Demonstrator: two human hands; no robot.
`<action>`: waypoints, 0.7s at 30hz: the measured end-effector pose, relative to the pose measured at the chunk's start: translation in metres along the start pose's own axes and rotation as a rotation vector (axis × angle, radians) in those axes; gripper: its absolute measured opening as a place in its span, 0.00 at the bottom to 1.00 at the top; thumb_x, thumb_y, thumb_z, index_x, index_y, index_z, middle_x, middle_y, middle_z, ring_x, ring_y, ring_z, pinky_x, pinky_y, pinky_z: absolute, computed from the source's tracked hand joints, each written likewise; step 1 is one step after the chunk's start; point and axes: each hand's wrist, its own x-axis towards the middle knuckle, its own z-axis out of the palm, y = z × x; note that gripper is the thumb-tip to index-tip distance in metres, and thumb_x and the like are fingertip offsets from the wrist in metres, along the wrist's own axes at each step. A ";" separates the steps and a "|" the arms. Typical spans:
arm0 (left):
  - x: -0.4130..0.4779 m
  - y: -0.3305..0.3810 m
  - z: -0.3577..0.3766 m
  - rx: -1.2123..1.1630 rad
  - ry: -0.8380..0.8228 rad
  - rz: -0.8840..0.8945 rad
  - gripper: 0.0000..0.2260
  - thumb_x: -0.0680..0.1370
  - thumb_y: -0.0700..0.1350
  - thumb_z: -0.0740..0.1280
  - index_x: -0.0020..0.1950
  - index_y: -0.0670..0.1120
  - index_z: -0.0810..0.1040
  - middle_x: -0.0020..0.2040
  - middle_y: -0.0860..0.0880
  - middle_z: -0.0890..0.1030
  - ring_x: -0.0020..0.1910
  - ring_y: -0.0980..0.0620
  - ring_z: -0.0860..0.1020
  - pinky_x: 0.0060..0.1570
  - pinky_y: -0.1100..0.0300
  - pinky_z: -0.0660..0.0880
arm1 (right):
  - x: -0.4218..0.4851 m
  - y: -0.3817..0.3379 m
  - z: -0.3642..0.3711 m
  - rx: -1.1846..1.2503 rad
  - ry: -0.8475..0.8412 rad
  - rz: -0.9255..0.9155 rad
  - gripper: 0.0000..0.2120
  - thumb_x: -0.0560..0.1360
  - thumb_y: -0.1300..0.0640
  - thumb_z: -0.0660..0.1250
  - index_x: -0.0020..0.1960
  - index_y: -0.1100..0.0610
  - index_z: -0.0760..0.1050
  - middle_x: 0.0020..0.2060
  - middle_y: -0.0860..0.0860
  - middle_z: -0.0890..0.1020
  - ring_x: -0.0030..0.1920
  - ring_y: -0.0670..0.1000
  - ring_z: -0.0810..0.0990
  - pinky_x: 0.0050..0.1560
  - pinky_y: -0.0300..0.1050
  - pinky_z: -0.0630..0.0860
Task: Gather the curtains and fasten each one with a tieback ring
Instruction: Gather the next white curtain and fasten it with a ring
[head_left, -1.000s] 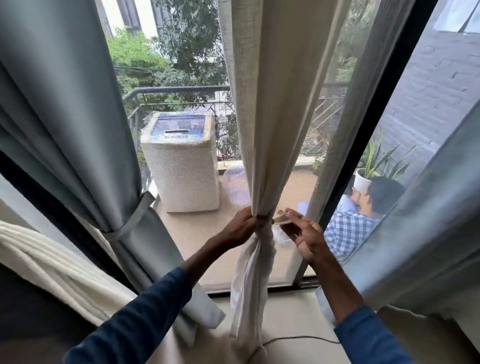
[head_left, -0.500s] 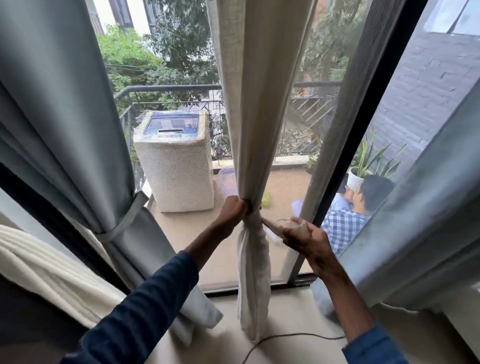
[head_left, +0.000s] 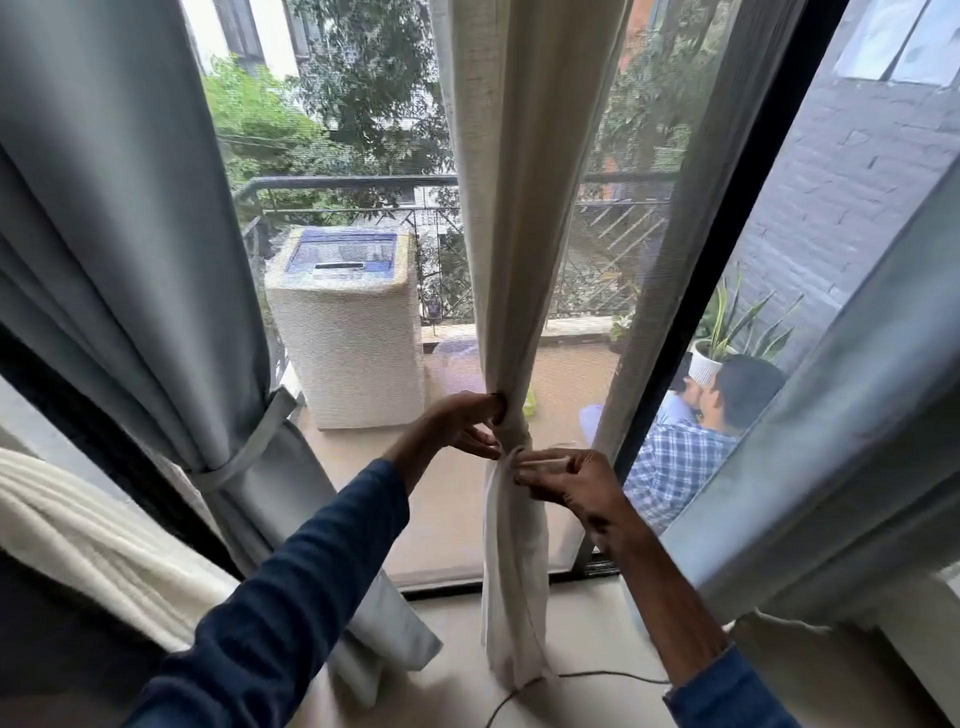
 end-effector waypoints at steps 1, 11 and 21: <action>-0.001 0.000 0.002 0.002 -0.005 -0.011 0.08 0.76 0.41 0.62 0.48 0.36 0.74 0.46 0.38 0.78 0.36 0.42 0.81 0.28 0.56 0.81 | 0.001 -0.003 0.002 0.011 0.008 -0.016 0.08 0.71 0.67 0.76 0.49 0.61 0.87 0.45 0.57 0.88 0.45 0.48 0.87 0.43 0.36 0.81; -0.007 -0.025 0.031 -0.236 -0.225 -0.124 0.12 0.79 0.49 0.69 0.44 0.40 0.77 0.40 0.43 0.77 0.40 0.47 0.82 0.49 0.54 0.83 | 0.005 -0.018 0.011 0.238 0.235 -0.108 0.10 0.69 0.66 0.78 0.50 0.61 0.86 0.45 0.60 0.87 0.47 0.56 0.87 0.48 0.43 0.84; -0.014 -0.037 0.040 -0.315 -0.106 0.027 0.06 0.80 0.44 0.65 0.47 0.42 0.75 0.40 0.46 0.79 0.36 0.54 0.79 0.38 0.65 0.81 | -0.007 -0.013 0.028 -0.816 0.352 -0.545 0.13 0.78 0.64 0.68 0.60 0.57 0.84 0.56 0.54 0.86 0.55 0.50 0.84 0.58 0.36 0.76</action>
